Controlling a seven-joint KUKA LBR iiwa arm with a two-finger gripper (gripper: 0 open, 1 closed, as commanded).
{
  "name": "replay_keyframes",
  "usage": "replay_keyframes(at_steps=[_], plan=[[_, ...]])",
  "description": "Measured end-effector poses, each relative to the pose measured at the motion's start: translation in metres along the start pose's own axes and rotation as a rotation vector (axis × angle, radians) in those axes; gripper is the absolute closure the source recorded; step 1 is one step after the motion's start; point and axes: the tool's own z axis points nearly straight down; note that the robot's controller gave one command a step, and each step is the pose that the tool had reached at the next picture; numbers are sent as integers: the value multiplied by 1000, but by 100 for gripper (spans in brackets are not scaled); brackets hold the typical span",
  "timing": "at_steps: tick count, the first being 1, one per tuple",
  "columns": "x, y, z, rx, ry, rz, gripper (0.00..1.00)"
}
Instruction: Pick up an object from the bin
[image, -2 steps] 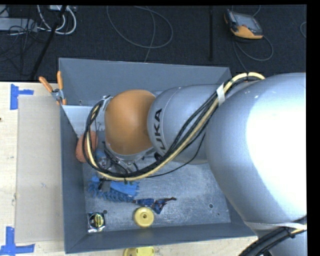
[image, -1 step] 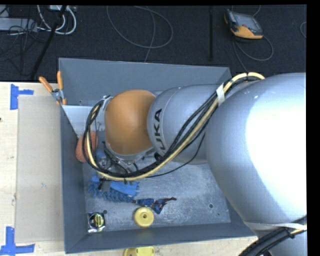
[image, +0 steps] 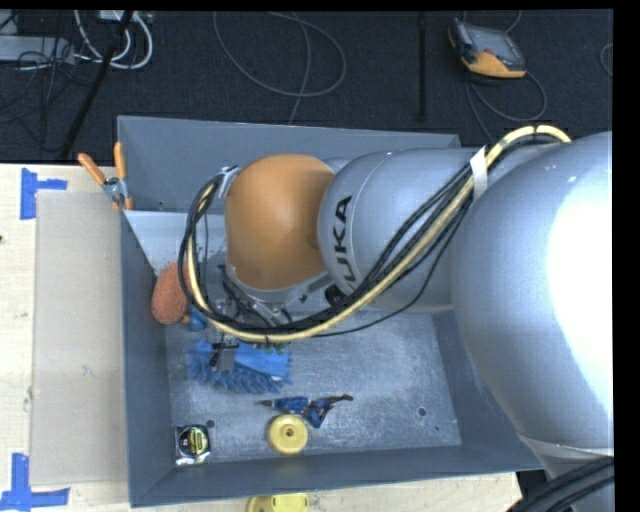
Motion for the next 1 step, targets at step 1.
replay_keyframes(at_steps=[1], plan=[[-7, 11, -53, -1, -8, 8, 100]])
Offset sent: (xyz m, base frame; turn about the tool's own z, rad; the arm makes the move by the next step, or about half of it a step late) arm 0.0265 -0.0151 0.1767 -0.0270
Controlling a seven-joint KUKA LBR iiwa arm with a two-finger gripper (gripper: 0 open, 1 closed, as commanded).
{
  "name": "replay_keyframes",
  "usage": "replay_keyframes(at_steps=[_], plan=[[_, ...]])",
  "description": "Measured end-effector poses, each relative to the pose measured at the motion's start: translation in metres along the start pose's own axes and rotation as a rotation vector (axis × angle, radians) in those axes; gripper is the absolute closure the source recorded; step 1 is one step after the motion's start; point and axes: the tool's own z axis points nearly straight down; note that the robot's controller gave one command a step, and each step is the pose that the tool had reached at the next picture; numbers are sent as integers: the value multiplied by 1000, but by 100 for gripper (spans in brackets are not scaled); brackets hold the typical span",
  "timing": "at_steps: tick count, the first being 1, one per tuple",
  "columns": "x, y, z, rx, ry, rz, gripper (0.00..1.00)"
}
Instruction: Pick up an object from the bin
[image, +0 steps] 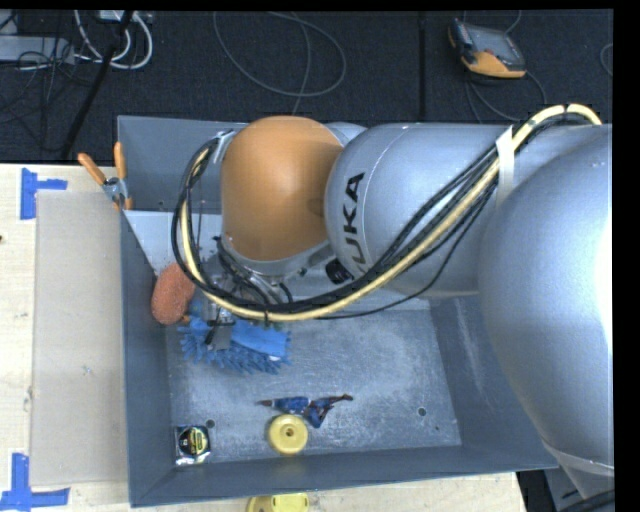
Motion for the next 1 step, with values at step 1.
replay_keyframes(at_steps=[1], plan=[[-8, -9, -65, -1, 2, -19, 100]])
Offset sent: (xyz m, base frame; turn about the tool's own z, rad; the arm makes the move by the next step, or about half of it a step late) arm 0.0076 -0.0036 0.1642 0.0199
